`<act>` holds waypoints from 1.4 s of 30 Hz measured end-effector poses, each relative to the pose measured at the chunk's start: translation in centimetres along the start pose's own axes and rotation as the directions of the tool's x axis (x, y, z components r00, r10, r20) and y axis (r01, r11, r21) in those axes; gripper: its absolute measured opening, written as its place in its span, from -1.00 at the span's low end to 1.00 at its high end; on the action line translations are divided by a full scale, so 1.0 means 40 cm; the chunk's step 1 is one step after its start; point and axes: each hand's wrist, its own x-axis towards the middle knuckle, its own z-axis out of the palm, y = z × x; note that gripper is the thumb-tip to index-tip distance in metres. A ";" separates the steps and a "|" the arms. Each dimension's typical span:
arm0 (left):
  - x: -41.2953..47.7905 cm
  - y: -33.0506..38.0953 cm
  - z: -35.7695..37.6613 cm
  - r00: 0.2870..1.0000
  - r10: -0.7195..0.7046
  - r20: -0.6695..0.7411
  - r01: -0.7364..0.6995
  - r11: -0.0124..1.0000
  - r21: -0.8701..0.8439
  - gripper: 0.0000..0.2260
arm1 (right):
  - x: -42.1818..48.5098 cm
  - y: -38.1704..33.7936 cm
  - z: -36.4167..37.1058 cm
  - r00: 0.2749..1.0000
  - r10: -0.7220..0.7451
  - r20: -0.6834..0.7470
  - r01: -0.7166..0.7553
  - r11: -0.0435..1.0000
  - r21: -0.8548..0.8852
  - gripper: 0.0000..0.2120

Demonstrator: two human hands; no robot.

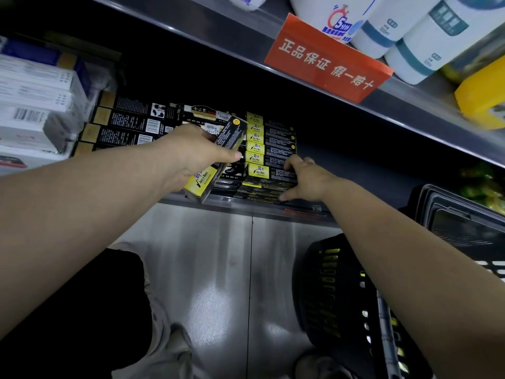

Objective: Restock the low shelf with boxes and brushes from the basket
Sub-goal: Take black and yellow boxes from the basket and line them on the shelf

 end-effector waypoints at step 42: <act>0.005 -0.013 0.034 0.993 0.080 0.090 -0.101 0.956 0.274 -0.83 | 0.036 0.064 -0.014 0.997 -0.067 0.023 0.062 0.982 0.181 -0.26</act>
